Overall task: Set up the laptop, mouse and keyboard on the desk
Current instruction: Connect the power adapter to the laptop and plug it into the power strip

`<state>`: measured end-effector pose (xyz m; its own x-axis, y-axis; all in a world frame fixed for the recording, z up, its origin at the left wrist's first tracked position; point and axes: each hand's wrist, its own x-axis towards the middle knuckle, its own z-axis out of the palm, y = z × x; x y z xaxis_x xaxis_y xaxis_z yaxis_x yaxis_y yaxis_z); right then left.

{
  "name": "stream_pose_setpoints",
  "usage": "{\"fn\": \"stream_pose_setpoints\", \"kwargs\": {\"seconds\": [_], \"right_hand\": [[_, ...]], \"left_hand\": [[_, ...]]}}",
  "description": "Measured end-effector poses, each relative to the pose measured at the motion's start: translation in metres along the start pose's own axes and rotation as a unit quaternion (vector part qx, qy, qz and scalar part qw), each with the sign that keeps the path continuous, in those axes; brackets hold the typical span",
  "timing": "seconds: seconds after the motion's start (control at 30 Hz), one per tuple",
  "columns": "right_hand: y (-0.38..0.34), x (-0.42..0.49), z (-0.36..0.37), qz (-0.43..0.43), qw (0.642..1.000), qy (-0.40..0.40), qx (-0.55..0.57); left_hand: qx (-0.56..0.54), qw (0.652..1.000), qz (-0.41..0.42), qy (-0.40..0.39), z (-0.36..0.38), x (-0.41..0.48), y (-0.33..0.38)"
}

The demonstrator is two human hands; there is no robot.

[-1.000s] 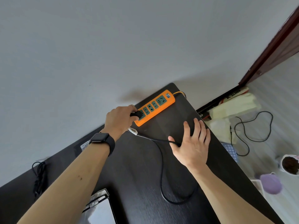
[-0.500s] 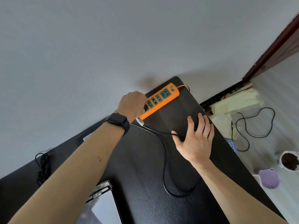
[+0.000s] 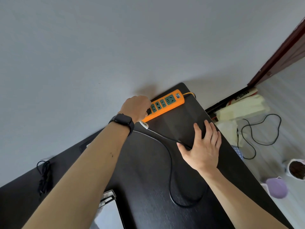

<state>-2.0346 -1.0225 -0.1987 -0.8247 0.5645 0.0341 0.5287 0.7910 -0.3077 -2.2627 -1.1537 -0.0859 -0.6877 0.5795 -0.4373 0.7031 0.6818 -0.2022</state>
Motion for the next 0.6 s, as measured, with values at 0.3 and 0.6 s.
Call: {"fn": "stream_pose_setpoints", "kwargs": {"seconds": [0.3,0.6], "right_hand": [[0.005,0.003,-0.008,-0.042,0.996,-0.07,0.043],[0.008,-0.126,-0.048,-0.159,0.976,-0.124,0.087]], "left_hand": [[0.023,0.992,-0.091,0.084,0.019,-0.015,0.011],[-0.381,0.828,-0.262,0.319,0.099,-0.162,0.075]]}}
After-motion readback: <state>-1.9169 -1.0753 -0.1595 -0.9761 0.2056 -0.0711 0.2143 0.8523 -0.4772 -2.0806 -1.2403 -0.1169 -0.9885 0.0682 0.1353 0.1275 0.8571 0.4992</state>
